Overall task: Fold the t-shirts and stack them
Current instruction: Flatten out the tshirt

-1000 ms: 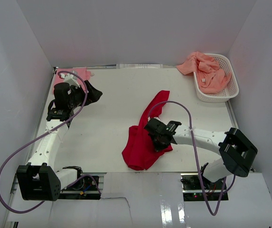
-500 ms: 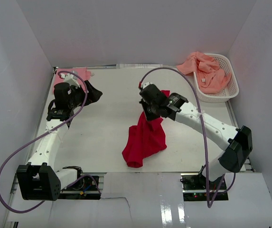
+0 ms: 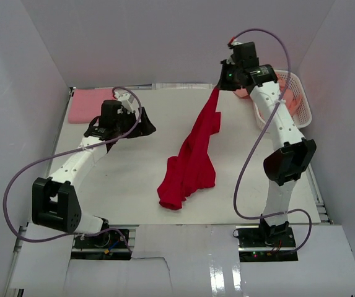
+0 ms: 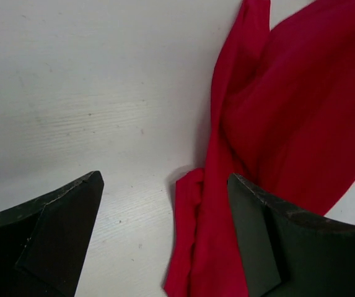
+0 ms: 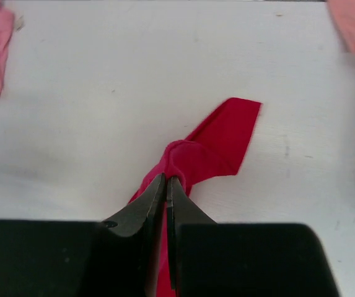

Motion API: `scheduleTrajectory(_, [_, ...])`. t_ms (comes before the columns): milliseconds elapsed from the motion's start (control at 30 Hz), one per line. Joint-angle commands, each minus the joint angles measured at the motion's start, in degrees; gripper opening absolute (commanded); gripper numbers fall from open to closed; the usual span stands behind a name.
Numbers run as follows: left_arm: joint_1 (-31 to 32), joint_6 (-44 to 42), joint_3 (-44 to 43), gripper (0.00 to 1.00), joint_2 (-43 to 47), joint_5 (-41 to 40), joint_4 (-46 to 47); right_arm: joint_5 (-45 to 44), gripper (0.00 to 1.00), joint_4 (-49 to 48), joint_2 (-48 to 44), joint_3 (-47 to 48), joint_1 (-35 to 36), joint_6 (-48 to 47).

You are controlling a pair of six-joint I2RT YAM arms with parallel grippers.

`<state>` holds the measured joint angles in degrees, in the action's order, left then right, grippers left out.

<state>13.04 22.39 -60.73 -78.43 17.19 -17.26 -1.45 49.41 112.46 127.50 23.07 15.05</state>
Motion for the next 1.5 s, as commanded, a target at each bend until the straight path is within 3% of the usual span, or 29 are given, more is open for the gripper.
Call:
scheduleTrajectory(0, [3.66, -2.79, -4.83, 0.91, -2.16, -1.2, -5.42, 6.1, 0.08, -4.92, -3.47, -2.5, -7.94, 2.79])
scheduleTrajectory(67, [4.97, -3.23, -5.36, 0.91, -2.34, -1.37, -6.3, 11.2, 0.08, -6.69, -5.23, -5.41, -12.25, 3.23])
scheduleTrajectory(267, [7.26, -5.96, -11.33, 0.93, -7.34, 5.39, -13.06, 12.26, 0.08, -6.6, -10.24, -10.86, -17.97, 1.74])
scheduleTrajectory(633, [9.81, -1.04, -9.49, 0.93, -15.86, 19.98, -13.77, 14.38, 0.08, -6.95, -21.82, -25.27, -19.2, -0.55])
scheduleTrajectory(833, [14.37, -2.44, -11.86, 0.75, -21.58, 25.08, -14.38, 13.58, 0.08, -8.37, -25.19, -32.14, -19.2, -1.86])
scheduleTrajectory(867, [14.91, -2.62, -12.04, 0.71, -22.19, 25.61, -14.73, 13.84, 0.08, -7.84, -25.1, -32.23, -19.2, -2.04])
scheduleTrajectory(900, [15.35, -2.79, -12.57, 0.6, -22.9, 26.48, -16.13, 14.11, 0.08, -7.84, -25.01, -32.32, -19.2, -2.13])
scheduleTrajectory(933, [15.87, -2.79, -12.75, 0.59, -24.56, 26.93, -17.19, 14.11, 0.08, -7.75, -25.1, -32.49, -19.29, -2.3])
scheduleTrajectory(1467, [19.92, -2.0, -11.95, 0.71, -30.37, 22.19, -20.89, 14.81, 0.08, -8.8, -26.51, -35.04, -19.2, -2.39])
